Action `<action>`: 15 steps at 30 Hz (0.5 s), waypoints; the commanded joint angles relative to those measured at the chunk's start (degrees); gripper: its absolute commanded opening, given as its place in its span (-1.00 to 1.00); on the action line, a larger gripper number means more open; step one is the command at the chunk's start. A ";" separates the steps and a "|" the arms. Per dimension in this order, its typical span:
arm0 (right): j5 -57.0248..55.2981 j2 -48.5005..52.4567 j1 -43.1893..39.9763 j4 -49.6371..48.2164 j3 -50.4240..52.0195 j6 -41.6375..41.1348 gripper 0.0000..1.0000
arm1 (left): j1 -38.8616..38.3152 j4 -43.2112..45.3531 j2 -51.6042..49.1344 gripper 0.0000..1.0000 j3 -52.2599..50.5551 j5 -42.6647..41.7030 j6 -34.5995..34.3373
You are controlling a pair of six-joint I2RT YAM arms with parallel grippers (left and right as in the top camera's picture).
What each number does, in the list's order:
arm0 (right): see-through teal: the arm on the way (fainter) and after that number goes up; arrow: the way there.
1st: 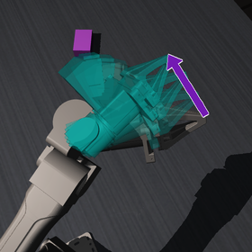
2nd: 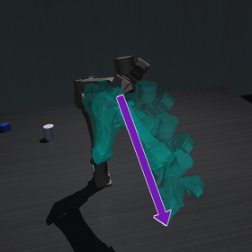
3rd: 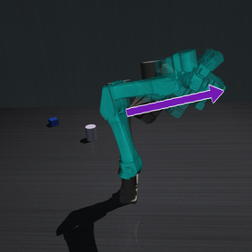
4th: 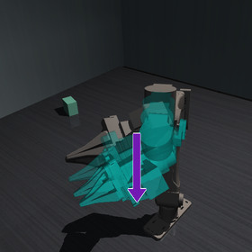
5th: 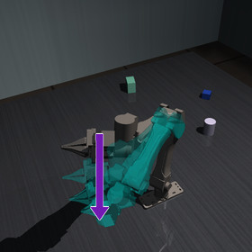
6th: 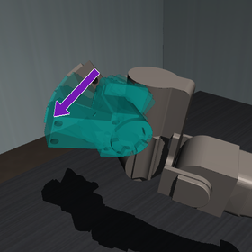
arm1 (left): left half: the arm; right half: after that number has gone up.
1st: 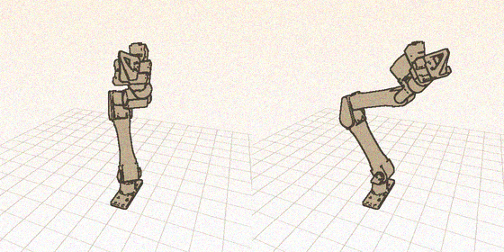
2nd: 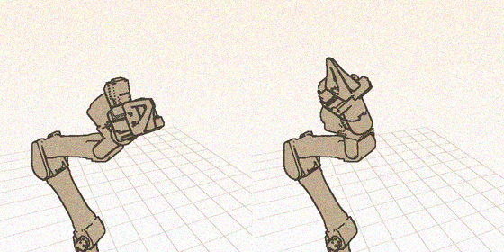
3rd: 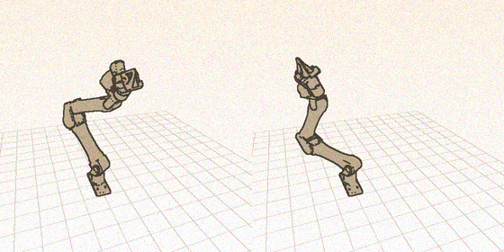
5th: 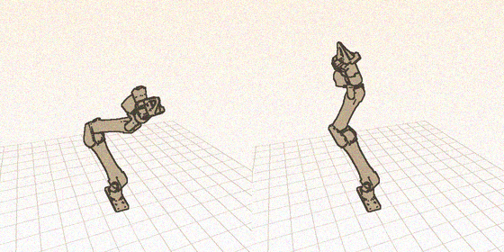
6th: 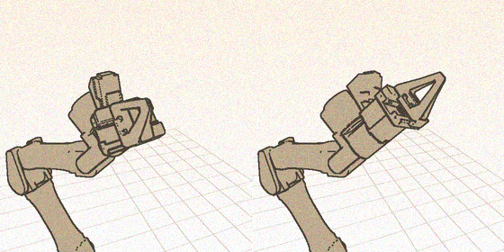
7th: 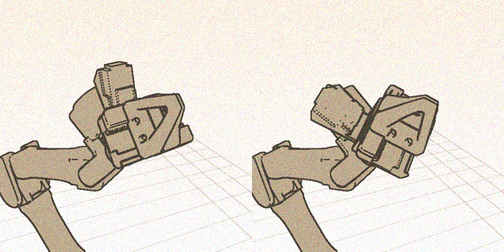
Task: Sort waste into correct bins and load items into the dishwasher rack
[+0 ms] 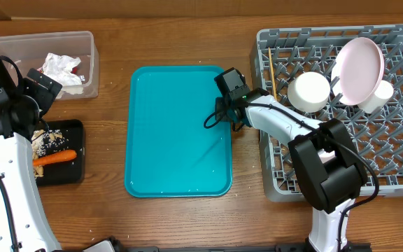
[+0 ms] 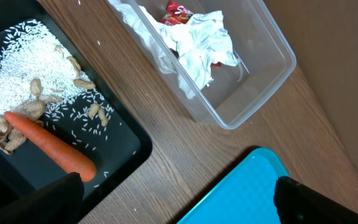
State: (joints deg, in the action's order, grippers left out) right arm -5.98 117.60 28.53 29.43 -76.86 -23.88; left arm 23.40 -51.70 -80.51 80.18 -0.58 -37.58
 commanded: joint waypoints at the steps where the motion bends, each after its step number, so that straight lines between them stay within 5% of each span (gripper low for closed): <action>1: -0.35 0.83 -0.33 -0.66 -0.04 2.95 -0.70 | 0.20 0.04 0.15 0.99 0.22 0.81 -0.57; 5: -0.39 0.83 -0.33 -0.94 -0.07 3.19 -0.69 | 0.20 0.04 0.15 1.00 0.22 0.81 -0.57; 10: -0.35 0.35 -0.33 -0.24 -0.13 3.32 -0.19 | 0.20 0.04 0.15 0.99 0.22 0.81 -0.57; 15: -0.39 -3.06 -0.33 0.92 -0.15 3.30 -0.10 | 0.20 0.04 0.15 1.00 0.22 0.81 -0.57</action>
State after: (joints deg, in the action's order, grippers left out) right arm -6.00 117.62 28.49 30.06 -76.86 -20.78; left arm 23.40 -51.70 -80.51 80.18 -0.58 -37.56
